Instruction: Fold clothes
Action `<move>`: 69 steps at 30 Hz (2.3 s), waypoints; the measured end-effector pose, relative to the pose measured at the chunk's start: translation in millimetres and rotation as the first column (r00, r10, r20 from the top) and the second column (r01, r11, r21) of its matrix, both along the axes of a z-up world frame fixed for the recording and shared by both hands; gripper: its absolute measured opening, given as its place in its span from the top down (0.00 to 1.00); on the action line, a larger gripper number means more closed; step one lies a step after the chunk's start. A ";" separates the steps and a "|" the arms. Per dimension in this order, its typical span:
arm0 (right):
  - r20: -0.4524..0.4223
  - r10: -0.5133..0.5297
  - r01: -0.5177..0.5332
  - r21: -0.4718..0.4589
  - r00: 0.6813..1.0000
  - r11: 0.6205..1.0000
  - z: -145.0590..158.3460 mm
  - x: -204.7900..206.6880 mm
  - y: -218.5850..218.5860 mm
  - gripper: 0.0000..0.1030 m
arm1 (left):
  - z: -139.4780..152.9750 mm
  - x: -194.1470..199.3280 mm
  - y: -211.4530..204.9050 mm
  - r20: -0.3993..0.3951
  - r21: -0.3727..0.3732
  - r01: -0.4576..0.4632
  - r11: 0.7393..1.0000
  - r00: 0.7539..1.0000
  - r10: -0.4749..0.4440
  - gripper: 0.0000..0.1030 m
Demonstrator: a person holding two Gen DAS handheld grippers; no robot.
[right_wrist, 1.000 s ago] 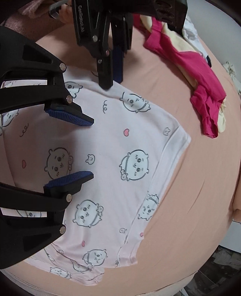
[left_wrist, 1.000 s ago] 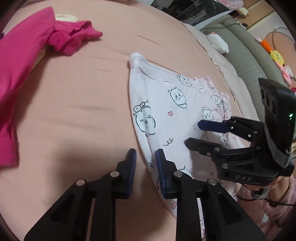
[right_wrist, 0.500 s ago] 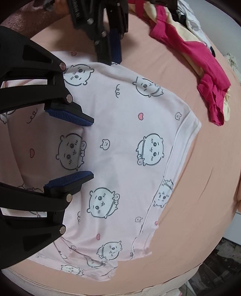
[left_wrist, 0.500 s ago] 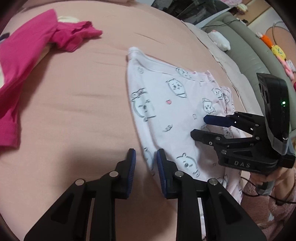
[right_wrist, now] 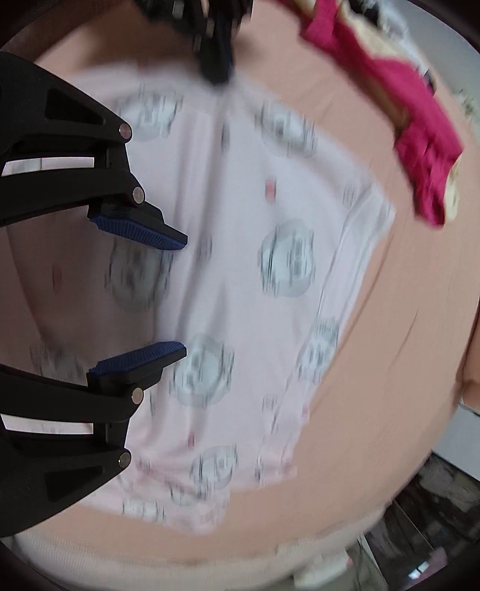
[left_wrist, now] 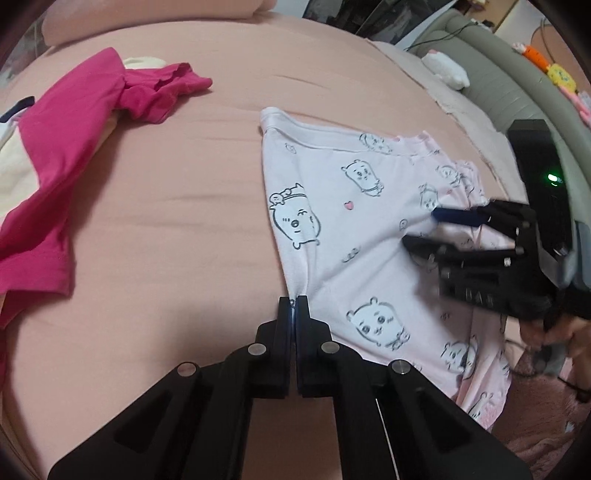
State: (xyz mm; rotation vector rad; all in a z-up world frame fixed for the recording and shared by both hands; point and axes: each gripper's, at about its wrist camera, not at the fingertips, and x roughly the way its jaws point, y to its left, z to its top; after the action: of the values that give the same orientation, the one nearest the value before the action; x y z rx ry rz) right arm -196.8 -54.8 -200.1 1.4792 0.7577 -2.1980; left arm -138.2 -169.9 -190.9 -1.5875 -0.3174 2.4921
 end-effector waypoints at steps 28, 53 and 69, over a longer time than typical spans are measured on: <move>0.210 0.065 -0.018 -0.220 0.975 0.975 10.2 63.0 33.8 0.48 | 1.0 30.3 11.1 0.051 0.230 -0.075 0.970 0.997 0.065 0.98; 0.131 -0.232 0.254 -0.181 0.964 0.950 59.8 76.8 194.2 0.43 | 21.8 60.3 34.1 0.061 0.014 -0.057 0.998 0.997 0.057 0.74; 0.257 -0.575 0.630 -0.314 0.776 0.710 30.5 85.5 387.8 0.43 | 49.1 0.4 340.2 -0.079 -0.174 0.523 0.835 0.837 -0.541 0.56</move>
State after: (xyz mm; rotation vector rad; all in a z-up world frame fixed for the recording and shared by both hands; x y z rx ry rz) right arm -111.2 333.0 -169.6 1.8097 -0.2744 -2.4474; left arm -137.7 170.3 -141.7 -1.3192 0.3015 2.1863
